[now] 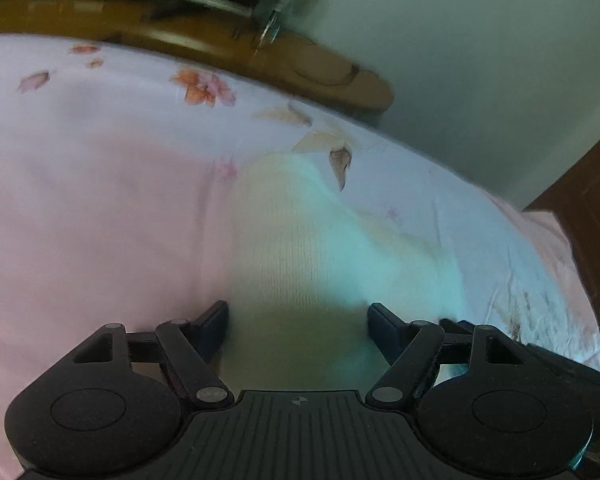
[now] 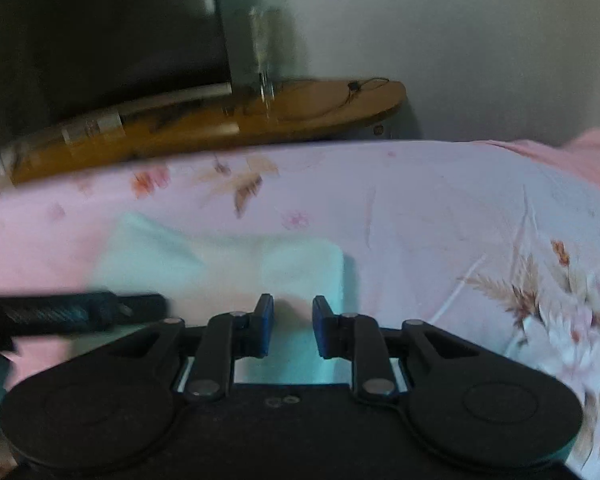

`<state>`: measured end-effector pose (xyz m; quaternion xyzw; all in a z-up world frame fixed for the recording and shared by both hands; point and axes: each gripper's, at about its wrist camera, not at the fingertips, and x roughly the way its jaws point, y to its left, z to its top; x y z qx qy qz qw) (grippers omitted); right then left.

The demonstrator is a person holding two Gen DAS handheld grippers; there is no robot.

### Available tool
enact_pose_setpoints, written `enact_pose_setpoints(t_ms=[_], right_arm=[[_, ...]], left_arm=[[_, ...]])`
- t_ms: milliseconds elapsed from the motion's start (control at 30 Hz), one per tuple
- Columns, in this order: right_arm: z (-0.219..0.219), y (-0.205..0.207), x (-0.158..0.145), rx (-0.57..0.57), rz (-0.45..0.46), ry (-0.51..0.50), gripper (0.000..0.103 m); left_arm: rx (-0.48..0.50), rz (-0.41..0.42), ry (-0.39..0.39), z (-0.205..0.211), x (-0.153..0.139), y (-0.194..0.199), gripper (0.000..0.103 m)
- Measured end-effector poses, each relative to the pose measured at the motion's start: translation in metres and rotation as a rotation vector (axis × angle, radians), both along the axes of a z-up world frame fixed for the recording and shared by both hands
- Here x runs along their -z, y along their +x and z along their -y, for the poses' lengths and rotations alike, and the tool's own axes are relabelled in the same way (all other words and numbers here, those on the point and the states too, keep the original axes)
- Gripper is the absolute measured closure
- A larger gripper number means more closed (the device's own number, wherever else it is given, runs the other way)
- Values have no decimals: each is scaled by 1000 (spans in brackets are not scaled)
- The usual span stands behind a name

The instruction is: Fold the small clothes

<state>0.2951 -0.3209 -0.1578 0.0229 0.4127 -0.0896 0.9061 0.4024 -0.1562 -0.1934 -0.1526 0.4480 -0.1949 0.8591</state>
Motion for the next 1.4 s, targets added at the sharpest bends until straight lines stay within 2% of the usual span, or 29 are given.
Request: enact_pose_setpoints(t_ms=[67, 133, 167, 200, 233, 300, 367, 400, 433, 467, 500, 633, 767, 867, 967, 1067, 1167, 1267, 1400], right_arm=[[4, -2, 9, 4, 21, -34, 80], [9, -1, 6, 13, 12, 7, 80], [9, -1, 3, 10, 8, 11, 80], [9, -1, -2, 7, 12, 13, 80], [7, -3, -8, -5, 40, 19, 80], [0, -3, -15, -25, 91, 7, 80], [-4, 3, -15, -31, 94, -5, 80], [-6, 8, -11, -30, 87, -5, 81], [-4, 15, -5, -31, 67, -20, 81], [-4, 20, 6, -25, 16, -53, 82], [-3, 20, 12, -25, 23, -70, 82], [0, 23, 5, -19, 3, -43, 82], [5, -6, -20, -9, 65, 42, 80], [-4, -39, -30, -36, 104, 27, 76], [-10, -60, -30, -42, 100, 32, 69], [-12, -73, -17, -33, 58, 16, 69], [-8, -75, -3, -13, 27, 50, 68], [-8, -68, -10, 20, 13, 76, 66], [-10, -91, -28, 20, 56, 89, 65]], left_arm=[[2, 3, 17, 6, -2, -2, 28], [-48, -15, -13, 0, -9, -1, 29], [-73, 33, -7, -3, -17, -4, 29], [-88, 93, 36, -2, -25, -5, 29], [-93, 119, 73, 0, -27, -4, 29], [-86, 81, 123, 4, -20, 7, 28], [-112, 28, 95, 0, -7, 15, 28], [-109, 16, 90, 0, -1, 17, 28], [-99, 41, 92, 1, 0, 16, 26], [-90, 56, 112, 4, 1, 16, 25], [-91, 54, 117, 5, 0, 17, 25], [-120, 8, 77, -3, -8, 17, 25], [-76, 85, 117, -12, -27, -16, 25], [-40, 86, 126, -20, -28, -38, 25], [-36, 61, 112, -25, -21, -53, 25], [-34, 40, 102, -24, -9, -58, 25], [-26, 61, 138, -17, -6, -62, 22], [-38, 39, 137, -18, -17, -65, 23], [17, 83, 176, -17, -32, -87, 22]])
